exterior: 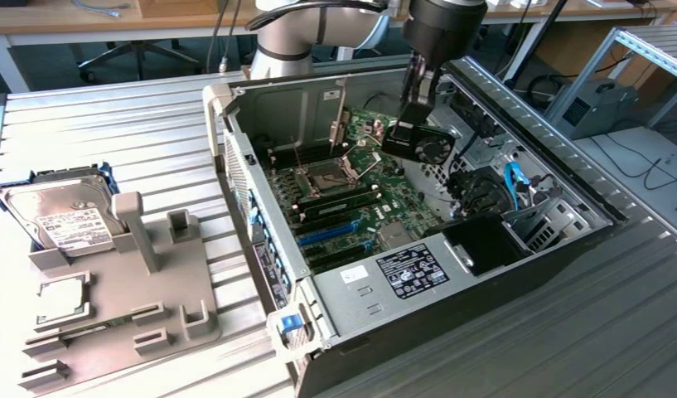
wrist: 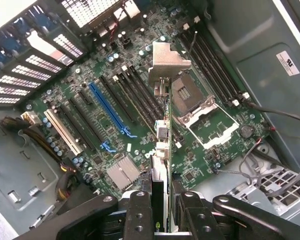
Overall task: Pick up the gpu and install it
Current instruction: 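Insert the gpu into the slot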
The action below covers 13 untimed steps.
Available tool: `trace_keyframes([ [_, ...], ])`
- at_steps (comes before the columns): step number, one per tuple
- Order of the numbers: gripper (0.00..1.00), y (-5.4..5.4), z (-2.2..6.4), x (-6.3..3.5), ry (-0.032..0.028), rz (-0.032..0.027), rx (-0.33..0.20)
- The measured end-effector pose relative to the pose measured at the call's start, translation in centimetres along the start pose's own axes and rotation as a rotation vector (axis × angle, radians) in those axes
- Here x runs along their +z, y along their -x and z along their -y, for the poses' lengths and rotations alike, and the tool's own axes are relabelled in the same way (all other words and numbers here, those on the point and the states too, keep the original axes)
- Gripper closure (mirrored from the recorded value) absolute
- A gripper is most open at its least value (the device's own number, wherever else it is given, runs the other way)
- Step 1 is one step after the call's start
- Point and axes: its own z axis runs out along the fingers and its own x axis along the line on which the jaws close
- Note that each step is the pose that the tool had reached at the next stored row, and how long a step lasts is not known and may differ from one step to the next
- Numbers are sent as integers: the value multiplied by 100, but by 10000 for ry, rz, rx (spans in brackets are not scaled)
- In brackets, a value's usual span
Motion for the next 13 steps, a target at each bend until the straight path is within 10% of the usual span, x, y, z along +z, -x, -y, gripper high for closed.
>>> trace_keyframes([
  [13,74,0,0,6,18,-1,-817],
])
